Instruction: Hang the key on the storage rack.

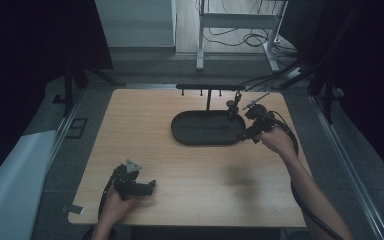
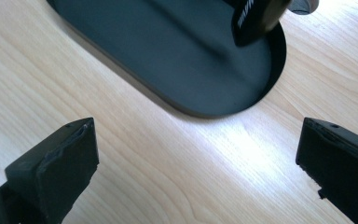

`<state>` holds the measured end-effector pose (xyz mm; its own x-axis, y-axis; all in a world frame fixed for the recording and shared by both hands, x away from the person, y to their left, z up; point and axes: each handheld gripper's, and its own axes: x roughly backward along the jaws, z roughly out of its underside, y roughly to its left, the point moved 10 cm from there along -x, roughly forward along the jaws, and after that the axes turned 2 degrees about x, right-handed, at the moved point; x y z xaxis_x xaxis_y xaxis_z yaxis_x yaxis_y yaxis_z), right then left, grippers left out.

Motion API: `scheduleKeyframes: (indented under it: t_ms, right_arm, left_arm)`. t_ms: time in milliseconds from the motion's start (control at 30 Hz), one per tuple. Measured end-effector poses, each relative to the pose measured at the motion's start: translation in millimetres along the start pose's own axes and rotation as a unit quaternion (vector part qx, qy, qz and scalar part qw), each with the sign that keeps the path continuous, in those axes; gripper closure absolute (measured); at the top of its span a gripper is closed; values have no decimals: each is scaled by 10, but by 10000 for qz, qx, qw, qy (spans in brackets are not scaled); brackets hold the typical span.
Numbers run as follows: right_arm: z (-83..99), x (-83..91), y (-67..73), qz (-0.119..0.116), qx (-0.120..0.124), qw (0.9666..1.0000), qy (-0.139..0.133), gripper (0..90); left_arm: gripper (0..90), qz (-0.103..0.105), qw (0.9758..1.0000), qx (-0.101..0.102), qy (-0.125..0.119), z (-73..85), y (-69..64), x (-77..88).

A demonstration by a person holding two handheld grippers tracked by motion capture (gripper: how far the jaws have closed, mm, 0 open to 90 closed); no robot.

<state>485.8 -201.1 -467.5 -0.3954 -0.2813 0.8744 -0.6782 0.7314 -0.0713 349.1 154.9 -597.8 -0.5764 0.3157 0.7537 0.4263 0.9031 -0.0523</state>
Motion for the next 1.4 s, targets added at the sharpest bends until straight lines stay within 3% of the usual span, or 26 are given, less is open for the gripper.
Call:
scheduleKeyframes:
  t_ms: [367, 667, 1000, 1400]
  right_arm:
    - [350, 213, 16, 33, -44, 9999, -160, 0]
    - [672, 265, 38, 158, -82, 9997, -184, 0]
    - [998, 156, 200, 18, -372, 9985, -408, 35]
    - [1361, -129, 368, -133, -421, 9979, -468, 0]
  left_arm:
    - [0, -4, 10000, -14, 9, 1, 2, 1]
    - [0, -7, 10000, -9, 4, 2, 1, 1]
    - [0, -17, 10000, 7, -3, 1, 0, 1]
    - [0, -27, 10000, 4, 0, 4, 1, 3]
